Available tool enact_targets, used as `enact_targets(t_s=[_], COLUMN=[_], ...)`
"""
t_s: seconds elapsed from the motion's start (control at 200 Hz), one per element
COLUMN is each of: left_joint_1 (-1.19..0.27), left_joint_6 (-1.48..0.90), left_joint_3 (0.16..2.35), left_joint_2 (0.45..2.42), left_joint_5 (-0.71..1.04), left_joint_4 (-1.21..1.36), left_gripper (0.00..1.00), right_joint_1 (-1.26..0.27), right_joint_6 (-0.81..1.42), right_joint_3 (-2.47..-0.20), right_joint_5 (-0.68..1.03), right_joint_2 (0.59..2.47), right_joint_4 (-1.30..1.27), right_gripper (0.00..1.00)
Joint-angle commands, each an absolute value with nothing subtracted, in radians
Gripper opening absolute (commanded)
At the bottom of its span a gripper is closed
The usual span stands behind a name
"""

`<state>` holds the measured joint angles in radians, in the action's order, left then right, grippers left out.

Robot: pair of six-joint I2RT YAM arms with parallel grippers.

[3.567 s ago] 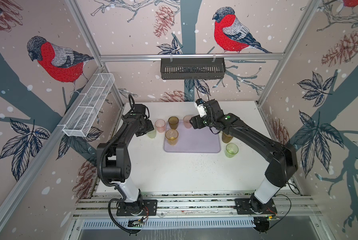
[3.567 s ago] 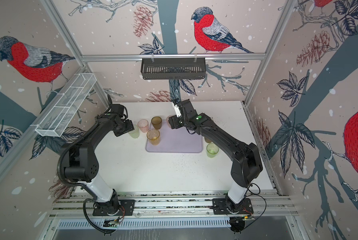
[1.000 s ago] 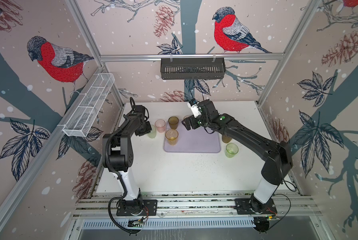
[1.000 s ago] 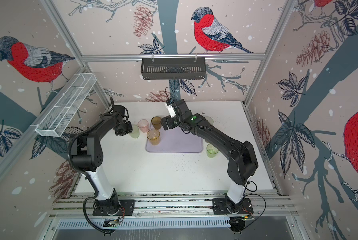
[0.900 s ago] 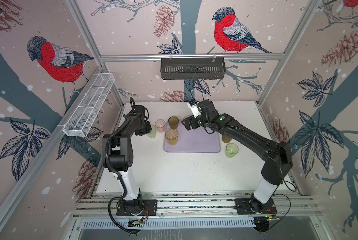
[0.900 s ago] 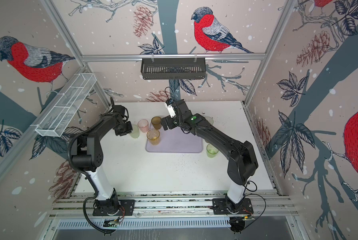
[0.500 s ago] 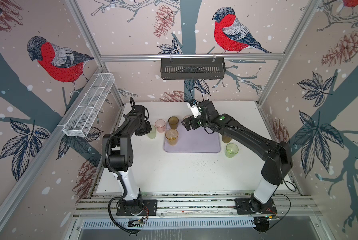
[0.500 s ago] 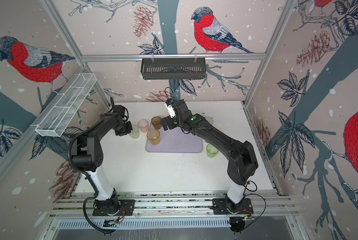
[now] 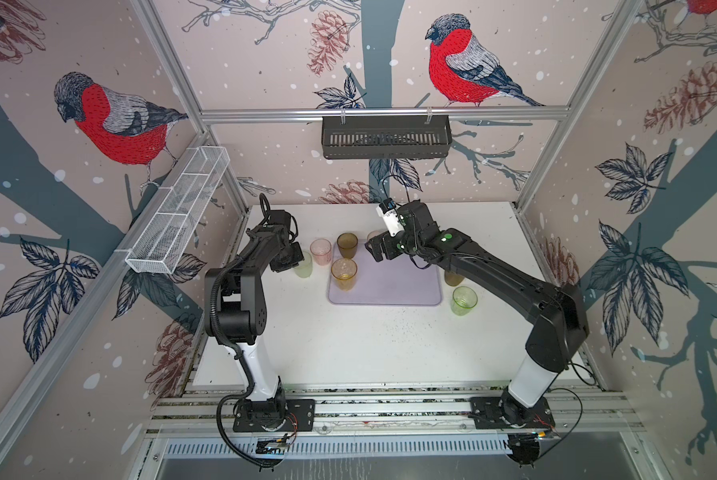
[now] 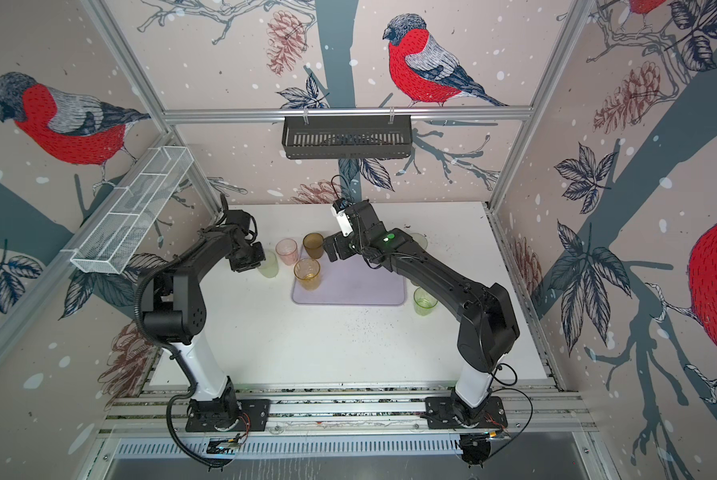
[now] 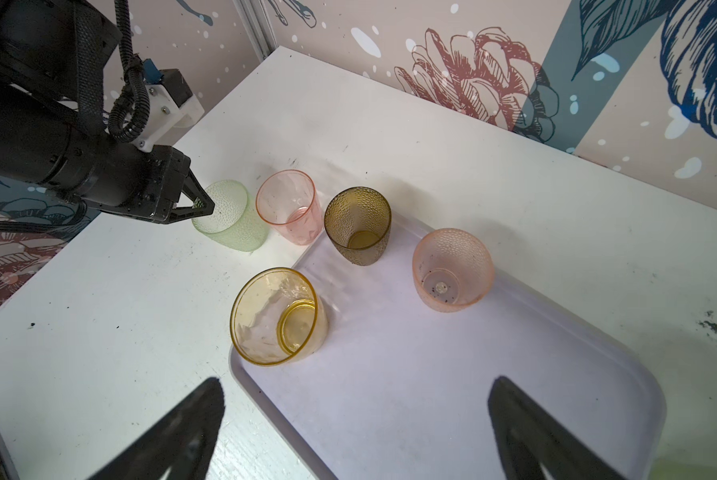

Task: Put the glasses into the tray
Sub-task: 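Close the left gripper on the green glass rim while right gripper shifts, then lift the green glass and carry it over the tray with the left gripper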

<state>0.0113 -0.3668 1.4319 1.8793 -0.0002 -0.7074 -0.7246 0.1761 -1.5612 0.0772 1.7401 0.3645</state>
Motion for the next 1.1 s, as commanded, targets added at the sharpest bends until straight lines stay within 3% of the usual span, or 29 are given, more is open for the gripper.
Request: enact_targets(t_s=[0.0,0.7,1.091], left_joint_1=[0.015,0.015,0.015], left_joint_6=[-0.364,-0.342,-0.333], left_joint_3=[1.428,1.391,1.425], left_joint_2=[1.867,1.784,1.681], left_joint_5=[-0.006,-0.081,-0.064], left_joint_4=[-0.718,-0.765,-0.859], left_gripper=[0.13,0.00,0.00], right_joint_1=[-0.726,-0.726,-0.724], right_joint_6=[0.158,0.158,0.158], right_joint_3=[-1.558,-1.539,-1.532], right_joint_5=[0.070,0.064,0.064], right_joint_2=[1.729,1.708,1.705], right_joint_4=[0.354,0.339,0.330], right_gripper=[1.00,1.00,1.00])
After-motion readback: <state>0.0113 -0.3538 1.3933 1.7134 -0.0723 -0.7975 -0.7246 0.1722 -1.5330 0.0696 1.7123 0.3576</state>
